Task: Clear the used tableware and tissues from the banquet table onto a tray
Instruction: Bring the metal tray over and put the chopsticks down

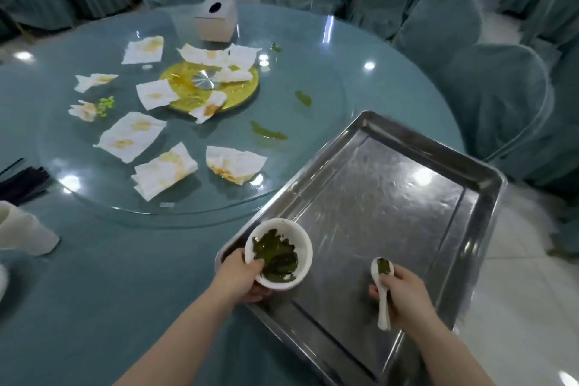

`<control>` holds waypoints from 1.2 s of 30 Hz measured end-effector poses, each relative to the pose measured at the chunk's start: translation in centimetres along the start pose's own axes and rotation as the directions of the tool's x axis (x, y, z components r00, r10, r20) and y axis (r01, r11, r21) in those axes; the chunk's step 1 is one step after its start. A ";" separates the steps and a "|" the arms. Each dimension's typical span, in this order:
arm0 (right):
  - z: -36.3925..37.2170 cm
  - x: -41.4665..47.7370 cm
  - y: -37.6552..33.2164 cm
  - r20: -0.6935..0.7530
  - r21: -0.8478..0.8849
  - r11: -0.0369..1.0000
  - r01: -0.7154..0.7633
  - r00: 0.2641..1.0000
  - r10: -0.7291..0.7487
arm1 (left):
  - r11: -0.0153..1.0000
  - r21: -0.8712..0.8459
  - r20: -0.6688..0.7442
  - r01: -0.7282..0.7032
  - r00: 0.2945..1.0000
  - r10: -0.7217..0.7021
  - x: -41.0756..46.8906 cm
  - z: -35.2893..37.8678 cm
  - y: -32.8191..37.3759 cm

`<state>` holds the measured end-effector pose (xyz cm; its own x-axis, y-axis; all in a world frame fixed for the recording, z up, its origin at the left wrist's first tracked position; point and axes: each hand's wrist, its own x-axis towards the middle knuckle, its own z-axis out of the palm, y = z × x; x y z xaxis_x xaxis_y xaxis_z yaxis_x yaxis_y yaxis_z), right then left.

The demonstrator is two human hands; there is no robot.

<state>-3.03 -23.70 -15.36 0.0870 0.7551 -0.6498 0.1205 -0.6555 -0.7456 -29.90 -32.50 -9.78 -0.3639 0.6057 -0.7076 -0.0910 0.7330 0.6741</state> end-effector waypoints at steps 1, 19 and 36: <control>0.6 0.6 -0.2 0.014 -0.020 1.000 0.007 1.000 -0.007 | 1.000 0.017 -0.002 0.020 1.000 -0.020 0.2 0.0 0.1; 13.4 3.8 -7.8 0.299 -0.510 0.757 0.408 0.910 -0.289 | 1.000 0.023 -0.186 -0.006 0.982 0.010 -2.7 -8.5 1.9; 30.7 -9.3 -10.0 0.605 -0.426 0.512 0.746 0.656 -0.451 | 0.917 -0.354 -0.301 -0.185 0.951 0.075 -1.9 -26.0 -2.6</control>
<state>-35.39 -24.56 -6.40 -0.5960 0.7826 -0.1795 0.5481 0.2332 -0.8033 -53.05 -43.54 -4.71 -0.6320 0.5377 -0.5581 -0.3442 0.4505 0.8237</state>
